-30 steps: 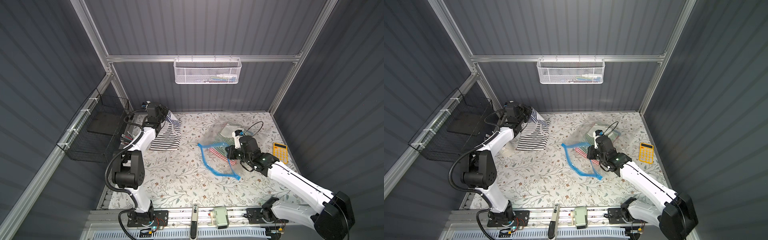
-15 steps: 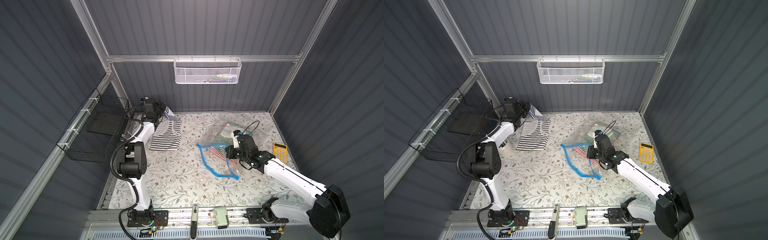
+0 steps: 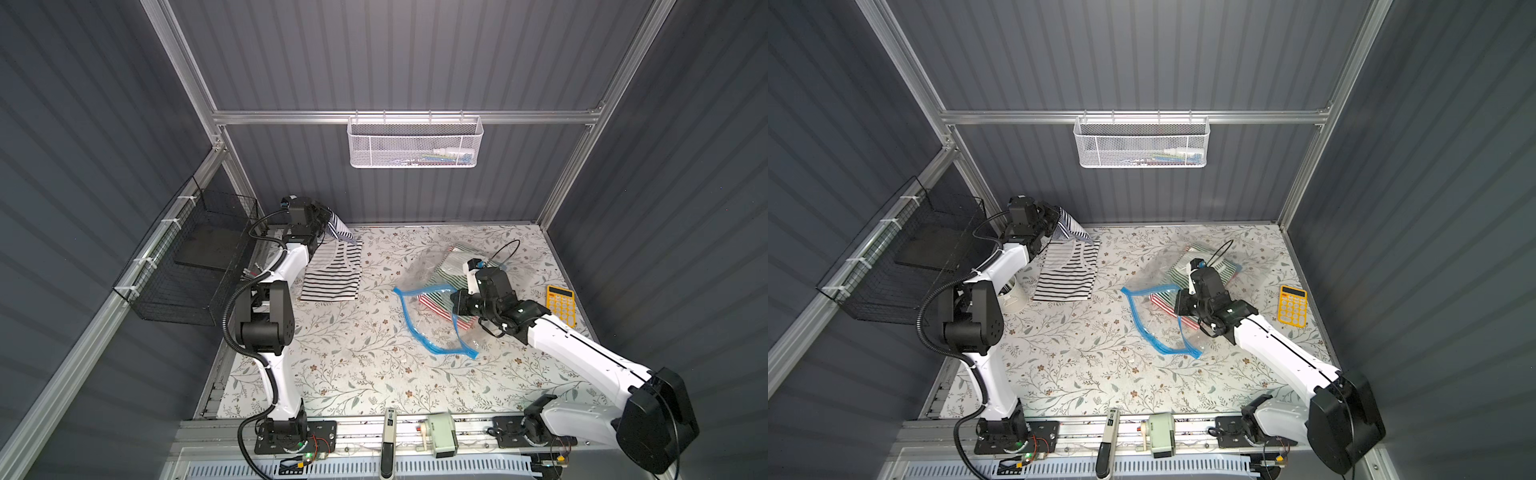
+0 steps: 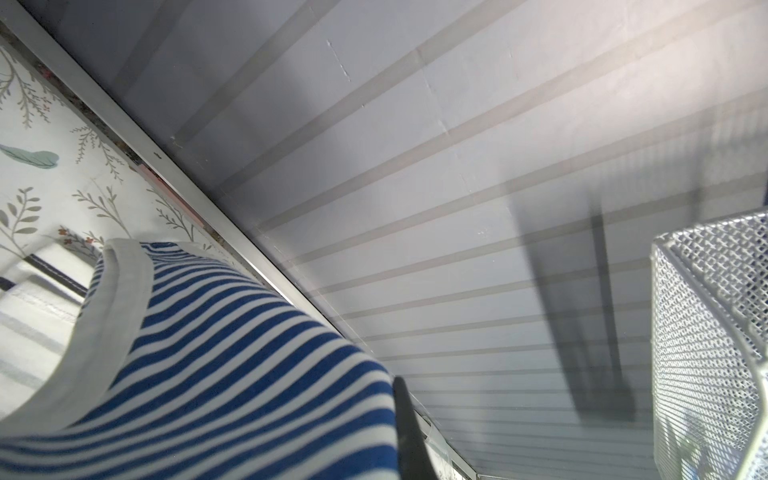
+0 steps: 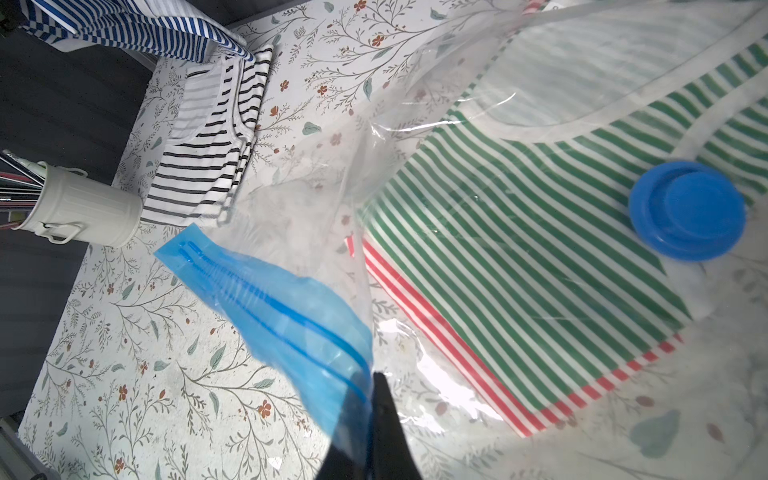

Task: Take the tank top out of the vacuum bag
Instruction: Place the tank top on the tank top.

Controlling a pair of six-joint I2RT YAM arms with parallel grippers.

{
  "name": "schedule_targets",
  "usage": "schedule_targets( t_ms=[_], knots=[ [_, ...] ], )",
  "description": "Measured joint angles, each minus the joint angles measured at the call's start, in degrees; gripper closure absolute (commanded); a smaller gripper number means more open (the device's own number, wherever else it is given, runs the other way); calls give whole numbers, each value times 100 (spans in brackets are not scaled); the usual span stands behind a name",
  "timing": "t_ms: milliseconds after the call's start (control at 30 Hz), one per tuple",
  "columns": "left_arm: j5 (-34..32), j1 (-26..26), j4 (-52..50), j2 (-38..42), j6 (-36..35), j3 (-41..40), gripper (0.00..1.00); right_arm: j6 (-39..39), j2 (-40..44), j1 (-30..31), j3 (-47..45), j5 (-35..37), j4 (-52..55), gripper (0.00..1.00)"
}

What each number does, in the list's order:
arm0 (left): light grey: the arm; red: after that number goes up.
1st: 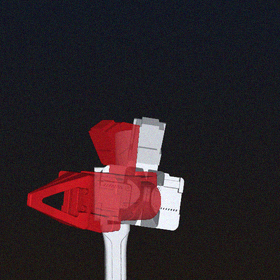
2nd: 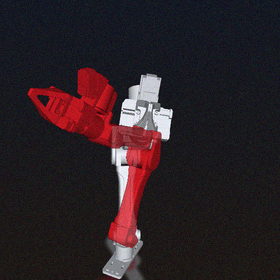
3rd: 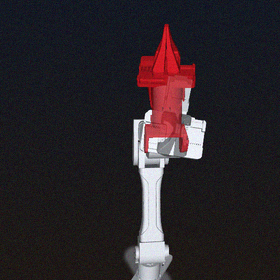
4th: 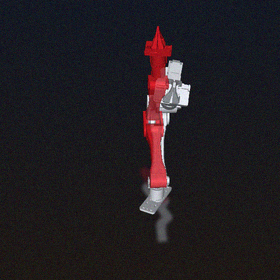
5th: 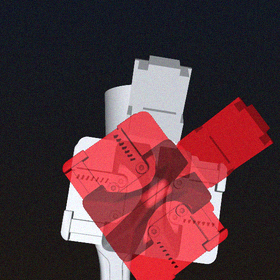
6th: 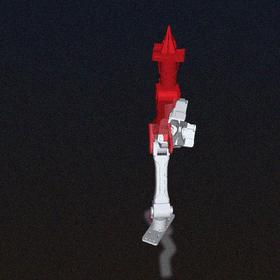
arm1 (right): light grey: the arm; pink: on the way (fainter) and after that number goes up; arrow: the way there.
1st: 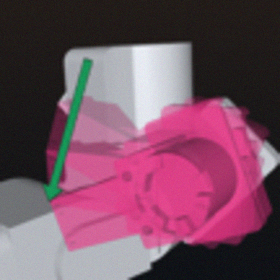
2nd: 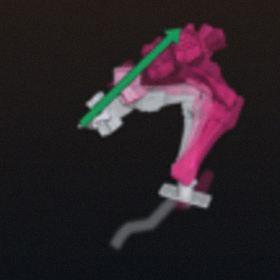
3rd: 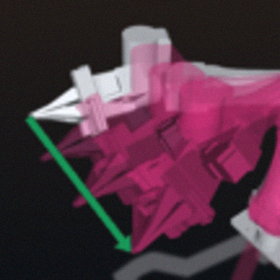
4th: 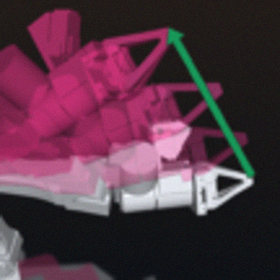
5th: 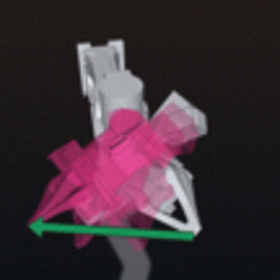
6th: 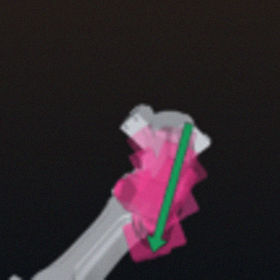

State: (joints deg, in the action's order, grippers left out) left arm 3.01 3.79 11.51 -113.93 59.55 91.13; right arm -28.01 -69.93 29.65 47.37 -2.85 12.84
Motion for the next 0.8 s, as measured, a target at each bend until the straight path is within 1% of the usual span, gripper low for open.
schedule_targets(
  t_ms=[167,400,567,800],
  knots=[
    [2,-4,17,107,72,-570,100,0,2,0,0,-20,-7,100],
    [2,-9,-35,374,398,-1270,100,-7,2,-7,0,-46,-90,100],
    [-4,-9,-122,601,684,-1587,100,-26,2,-7,-4,-74,-153,100],
    [122,-9,-109,634,1134,-2039,100,-46,13,-17,-11,-87,-212,100]
  ],
)
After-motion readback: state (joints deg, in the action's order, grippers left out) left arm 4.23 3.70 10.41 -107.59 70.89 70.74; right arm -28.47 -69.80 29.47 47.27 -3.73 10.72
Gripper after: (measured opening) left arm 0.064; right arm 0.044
